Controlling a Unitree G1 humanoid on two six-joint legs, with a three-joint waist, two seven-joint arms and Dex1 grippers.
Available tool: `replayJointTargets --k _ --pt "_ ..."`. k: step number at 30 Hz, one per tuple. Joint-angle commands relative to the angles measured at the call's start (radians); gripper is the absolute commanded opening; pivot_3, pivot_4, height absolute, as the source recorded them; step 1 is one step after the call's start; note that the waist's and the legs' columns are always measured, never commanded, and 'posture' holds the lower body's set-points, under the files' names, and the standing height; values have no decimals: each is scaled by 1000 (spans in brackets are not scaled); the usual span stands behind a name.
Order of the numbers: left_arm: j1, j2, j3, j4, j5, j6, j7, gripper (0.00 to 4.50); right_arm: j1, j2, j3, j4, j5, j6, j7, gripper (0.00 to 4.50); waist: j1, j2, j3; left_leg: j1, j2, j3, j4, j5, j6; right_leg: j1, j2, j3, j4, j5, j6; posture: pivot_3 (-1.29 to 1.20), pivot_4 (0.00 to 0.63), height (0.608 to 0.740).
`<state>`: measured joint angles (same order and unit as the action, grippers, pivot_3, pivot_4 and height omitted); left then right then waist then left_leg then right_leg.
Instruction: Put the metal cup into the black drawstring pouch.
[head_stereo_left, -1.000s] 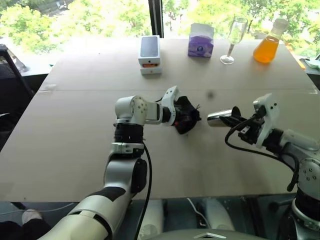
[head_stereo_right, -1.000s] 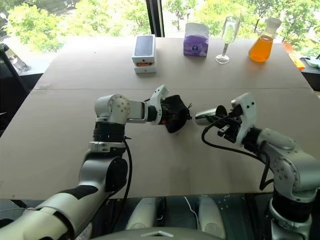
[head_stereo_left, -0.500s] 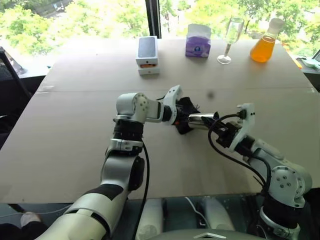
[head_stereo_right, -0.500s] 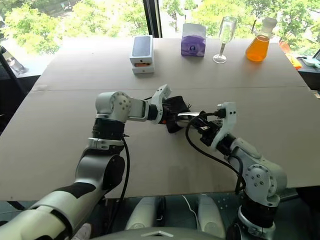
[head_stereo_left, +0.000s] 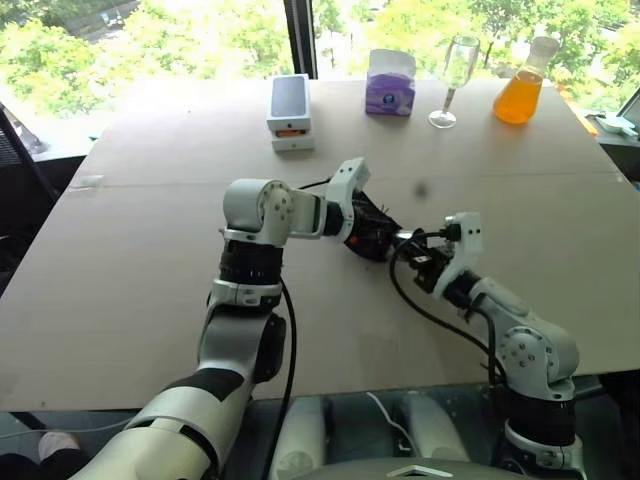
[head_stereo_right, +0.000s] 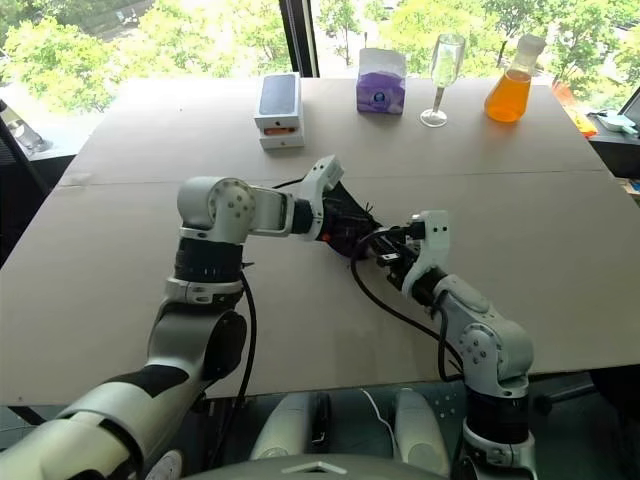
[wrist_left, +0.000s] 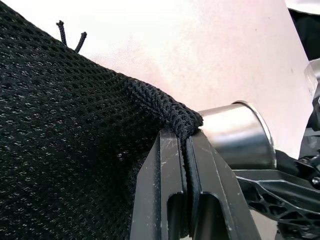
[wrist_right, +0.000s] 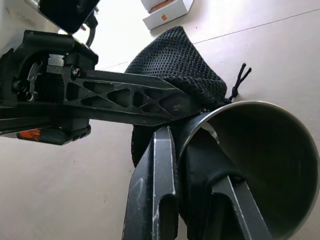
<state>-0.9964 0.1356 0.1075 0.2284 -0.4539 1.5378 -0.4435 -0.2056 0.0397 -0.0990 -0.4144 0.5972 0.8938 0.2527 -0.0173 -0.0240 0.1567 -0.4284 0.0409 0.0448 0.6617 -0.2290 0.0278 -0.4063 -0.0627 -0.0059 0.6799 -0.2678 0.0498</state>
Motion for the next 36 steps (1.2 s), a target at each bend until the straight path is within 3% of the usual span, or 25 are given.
replayJointTargets --k 1,3,8,13,20,26,31,36 --pt "-40 -38 90 49 -22 70 30 0 -42 122 -119 44 161 -19 -82 67 2 0 0 -1 0 -1 1 0 0 0 0 0 0 0 0 0 150 740" --pt "-56 -47 145 81 -48 77 48 0 -51 156 -155 77 229 -28 -132 67 4 0 0 -3 0 -1 2 0 0 0 0 0 -1 0 0 0 150 740" --pt "-103 -74 262 147 -123 77 115 0 -46 129 -29 129 177 -86 -111 67 2 0 0 -4 -1 -1 2 0 0 -1 -1 0 -1 0 0 0 150 740" --pt "-177 -82 369 229 -192 77 181 0 -86 -43 310 195 -167 -354 55 67 -5 0 1 -4 -1 1 2 0 0 -2 0 1 -1 0 0 0 150 740" --pt "-184 -43 292 205 -334 77 192 0 -184 -152 452 400 -405 -630 218 67 -10 -3 2 -4 -1 1 2 3 -5 -2 -1 2 -2 0 1 0 150 740" --pt "-137 -33 251 150 -428 77 251 0 -264 -91 354 538 -416 -740 174 67 -13 -3 2 -4 0 1 2 3 -5 -2 -1 1 -1 0 1 0 150 740" --pt "-63 -14 240 91 -572 77 350 0 -302 41 144 624 -240 -666 101 67 -17 -3 2 -3 1 1 1 3 -6 -2 -1 2 -1 0 0 0 150 740" --pt "-30 -14 245 81 -684 77 466 0 -301 65 168 615 -217 -630 166 67 -9 -3 2 -4 0 1 1 3 -6 -2 -4 1 -1 0 0 0 150 740"
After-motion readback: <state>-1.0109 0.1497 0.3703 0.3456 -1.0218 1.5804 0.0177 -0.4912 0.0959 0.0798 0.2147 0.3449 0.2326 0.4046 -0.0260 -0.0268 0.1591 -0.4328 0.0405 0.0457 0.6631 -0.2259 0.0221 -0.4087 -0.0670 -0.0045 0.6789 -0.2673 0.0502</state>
